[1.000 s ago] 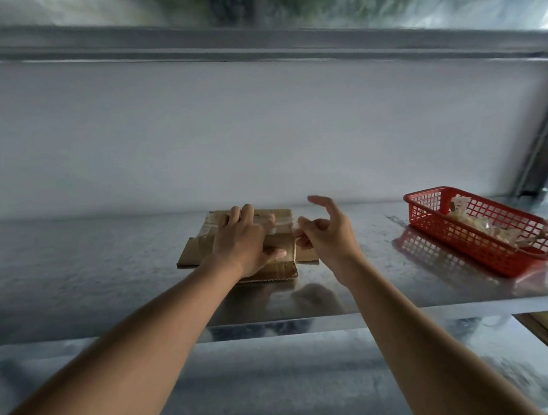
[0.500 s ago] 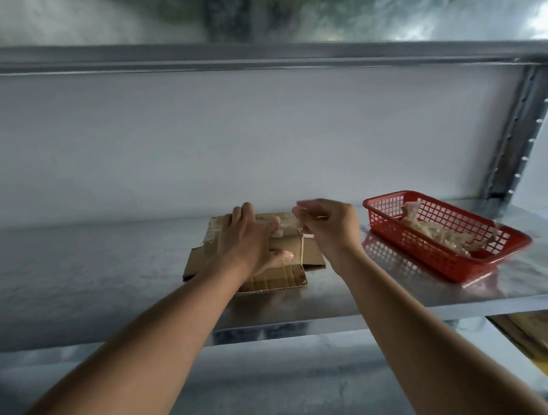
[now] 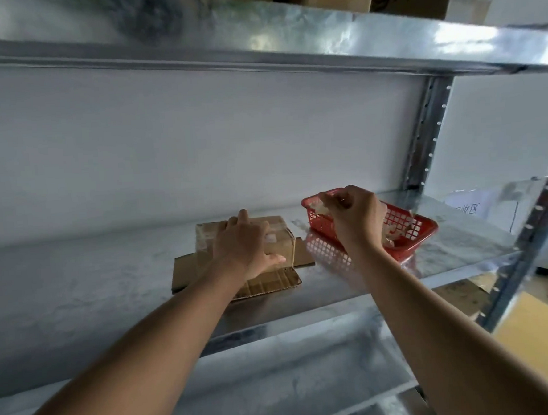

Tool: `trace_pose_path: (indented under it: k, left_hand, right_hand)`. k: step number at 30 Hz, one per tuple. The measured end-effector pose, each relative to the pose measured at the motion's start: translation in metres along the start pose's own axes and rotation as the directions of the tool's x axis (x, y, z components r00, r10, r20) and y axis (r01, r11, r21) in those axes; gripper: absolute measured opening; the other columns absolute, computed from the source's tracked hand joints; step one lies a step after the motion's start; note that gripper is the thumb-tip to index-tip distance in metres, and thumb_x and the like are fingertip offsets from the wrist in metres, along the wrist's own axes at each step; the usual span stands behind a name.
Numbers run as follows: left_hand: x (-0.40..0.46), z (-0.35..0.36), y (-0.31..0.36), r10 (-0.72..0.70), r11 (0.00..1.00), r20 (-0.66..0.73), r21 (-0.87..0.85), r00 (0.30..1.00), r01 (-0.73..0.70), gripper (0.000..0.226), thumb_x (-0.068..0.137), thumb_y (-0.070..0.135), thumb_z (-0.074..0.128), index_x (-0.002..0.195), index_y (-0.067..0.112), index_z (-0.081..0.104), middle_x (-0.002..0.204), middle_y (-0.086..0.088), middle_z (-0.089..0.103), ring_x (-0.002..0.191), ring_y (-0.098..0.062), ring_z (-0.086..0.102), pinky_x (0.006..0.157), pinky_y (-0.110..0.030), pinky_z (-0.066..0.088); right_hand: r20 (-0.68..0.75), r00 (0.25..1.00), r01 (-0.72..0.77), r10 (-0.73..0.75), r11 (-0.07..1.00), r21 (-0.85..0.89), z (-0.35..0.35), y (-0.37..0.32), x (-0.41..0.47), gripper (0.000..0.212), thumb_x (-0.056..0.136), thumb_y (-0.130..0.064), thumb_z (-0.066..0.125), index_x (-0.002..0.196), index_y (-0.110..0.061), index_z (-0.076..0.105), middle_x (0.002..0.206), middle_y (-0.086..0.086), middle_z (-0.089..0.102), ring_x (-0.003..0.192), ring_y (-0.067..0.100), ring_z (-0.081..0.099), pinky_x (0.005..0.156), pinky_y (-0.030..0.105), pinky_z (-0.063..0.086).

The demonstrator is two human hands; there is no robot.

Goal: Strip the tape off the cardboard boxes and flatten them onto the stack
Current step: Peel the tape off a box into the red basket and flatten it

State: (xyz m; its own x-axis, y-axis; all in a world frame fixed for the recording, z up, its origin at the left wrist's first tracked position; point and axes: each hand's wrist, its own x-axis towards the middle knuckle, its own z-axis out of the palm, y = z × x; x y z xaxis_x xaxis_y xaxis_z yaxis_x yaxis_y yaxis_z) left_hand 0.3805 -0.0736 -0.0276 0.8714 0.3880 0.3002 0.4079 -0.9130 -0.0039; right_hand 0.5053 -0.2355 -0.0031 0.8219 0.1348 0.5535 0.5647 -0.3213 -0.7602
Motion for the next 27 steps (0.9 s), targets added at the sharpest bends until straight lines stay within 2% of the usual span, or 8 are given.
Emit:
trace_pose_path:
  k: [4, 8, 11, 15, 18, 21, 25, 27]
  left_hand:
    - [0.003, -0.003, 0.016, -0.001, 0.999, -0.003, 0.032, 1.0, 0.002, 0.073, 0.076, 0.081, 0.067, 0.127, 0.029, 0.063, 0.131, -0.007, 0.051, 0.117, -0.026, 0.059, 0.101, -0.045, 0.052]
    - [0.007, -0.006, 0.031, -0.024, 0.999, 0.029, 0.035, 0.999, 0.023, 0.07, 0.077, 0.081, 0.066, 0.127, 0.032, 0.064, 0.133, -0.006, 0.049, 0.121, -0.027, 0.055, 0.104, -0.045, 0.046]
    - [0.008, -0.003, 0.043, -0.057, 0.998, 0.029, 0.036, 0.998, 0.056, 0.074, 0.077, 0.081, 0.066, 0.133, 0.033, 0.062, 0.134, -0.006, 0.05, 0.124, -0.028, 0.055, 0.107, -0.047, 0.044]
    - [0.009, 0.0, 0.053, -0.117, 0.993, 0.022, -0.003, 0.993, 0.117, 0.078, 0.076, 0.081, 0.067, 0.138, 0.035, 0.059, 0.131, -0.002, 0.049, 0.122, -0.025, 0.055, 0.106, -0.046, 0.046]
    - [0.012, 0.0, 0.059, -0.137, 0.991, 0.019, 0.007, 0.99, 0.137, 0.077, 0.076, 0.082, 0.066, 0.136, 0.034, 0.062, 0.128, 0.001, 0.049, 0.121, -0.023, 0.055, 0.104, -0.044, 0.047]
    - [0.012, 0.001, 0.063, -0.148, 0.989, 0.02, 0.007, 0.989, 0.148, 0.079, 0.075, 0.083, 0.066, 0.136, 0.033, 0.062, 0.127, 0.002, 0.05, 0.121, -0.023, 0.055, 0.102, -0.044, 0.049]
    - [0.013, 0.001, 0.064, -0.151, 0.989, 0.027, 0.007, 0.988, 0.15, 0.078, 0.078, 0.08, 0.066, 0.14, 0.033, 0.058, 0.132, 0.001, 0.049, 0.124, -0.024, 0.054, 0.1, -0.044, 0.05]
    - [0.014, 0.002, 0.065, -0.151, 0.989, 0.032, 0.016, 0.988, 0.15, 0.078, 0.079, 0.08, 0.066, 0.141, 0.033, 0.057, 0.133, 0.001, 0.048, 0.125, -0.024, 0.054, 0.1, -0.044, 0.05]
  right_hand:
    - [-0.027, 0.999, 0.015, -0.017, 0.996, -0.085, -0.022, 0.021, 0.018, 0.021, 0.08, -0.038, 0.086, 0.082, -0.02, 0.077, 0.077, -0.008, 0.074, 0.075, 0.012, 0.066, 0.069, 0.025, 0.038]
    - [0.042, 0.999, 0.031, -0.022, 0.979, -0.203, -0.035, 0.039, 0.031, 0.011, 0.086, -0.023, 0.083, 0.085, -0.013, 0.079, 0.085, -0.001, 0.072, 0.068, -0.005, 0.045, 0.06, 0.01, 0.027]
    - [0.141, 0.99, 0.049, -0.01, 0.961, -0.271, -0.036, 0.055, 0.04, 0.005, 0.09, -0.014, 0.079, 0.085, -0.014, 0.079, 0.088, 0.002, 0.075, 0.067, -0.006, 0.042, 0.061, 0.022, 0.042]
    - [0.244, 0.97, 0.12, -0.017, 0.902, -0.415, -0.04, 0.064, 0.055, 0.008, 0.088, -0.032, 0.082, 0.087, -0.024, 0.08, 0.088, -0.001, 0.076, 0.067, 0.01, 0.058, 0.052, 0.021, 0.033]
    - [0.339, 0.94, 0.225, -0.025, 0.793, -0.566, -0.046, 0.07, 0.06, 0.018, 0.089, -0.046, 0.077, 0.087, -0.028, 0.078, 0.084, -0.002, 0.074, 0.072, 0.019, 0.064, 0.06, 0.027, 0.048]
    - [0.435, 0.9, 0.268, 0.005, 0.782, -0.563, -0.051, 0.081, 0.063, 0.021, 0.099, -0.041, 0.067, 0.085, -0.026, 0.07, 0.09, 0.001, 0.074, 0.072, 0.022, 0.067, 0.066, 0.037, 0.059]
    - [0.551, 0.834, 0.331, 0.011, 0.79, -0.516, -0.055, 0.088, 0.068, 0.024, 0.107, -0.025, 0.051, 0.095, -0.02, 0.07, 0.096, 0.003, 0.07, 0.069, 0.016, 0.061, 0.063, 0.033, 0.049]
    - [0.554, 0.832, 0.302, 0.006, 0.833, -0.463, -0.056, 0.09, 0.07, 0.023, 0.106, -0.021, 0.052, 0.101, -0.02, 0.075, 0.095, 0.003, 0.07, 0.07, 0.017, 0.062, 0.061, 0.031, 0.049]
